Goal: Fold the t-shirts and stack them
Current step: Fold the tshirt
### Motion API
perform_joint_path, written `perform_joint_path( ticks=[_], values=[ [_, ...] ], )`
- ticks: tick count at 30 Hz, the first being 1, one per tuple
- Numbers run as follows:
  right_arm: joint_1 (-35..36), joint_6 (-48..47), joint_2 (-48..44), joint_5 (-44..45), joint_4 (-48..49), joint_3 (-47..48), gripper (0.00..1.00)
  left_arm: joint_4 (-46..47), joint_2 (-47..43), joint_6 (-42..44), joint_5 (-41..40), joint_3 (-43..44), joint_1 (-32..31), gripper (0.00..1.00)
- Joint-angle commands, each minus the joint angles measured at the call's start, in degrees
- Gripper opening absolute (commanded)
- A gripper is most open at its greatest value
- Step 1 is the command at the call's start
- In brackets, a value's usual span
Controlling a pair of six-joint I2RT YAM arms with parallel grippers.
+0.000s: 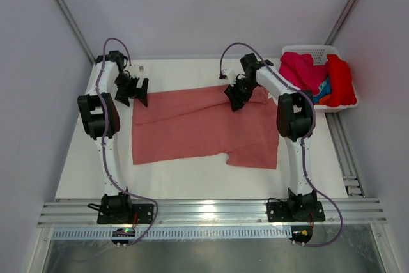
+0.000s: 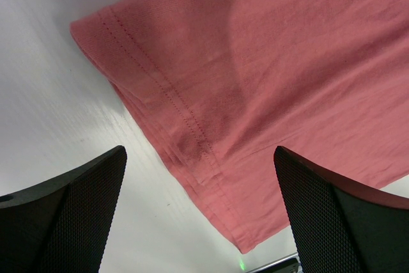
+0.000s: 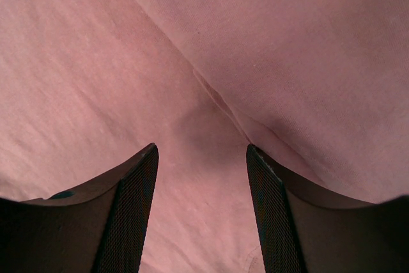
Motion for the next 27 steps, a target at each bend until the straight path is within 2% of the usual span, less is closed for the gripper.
perform_joint_path(
  ticks=[1,27],
  values=[
    [0.38,1.07,-0.15,0.66,1.35,0.95,0.61,1.15,0.31,-0.95,1.53,0.34,-0.22,0.99],
    [0.47,6.87,2.4,5.68,4.69,4.21,0.61,1.15,0.31,-1.13,3.03,-1.07,-0.31,0.99]
  ],
)
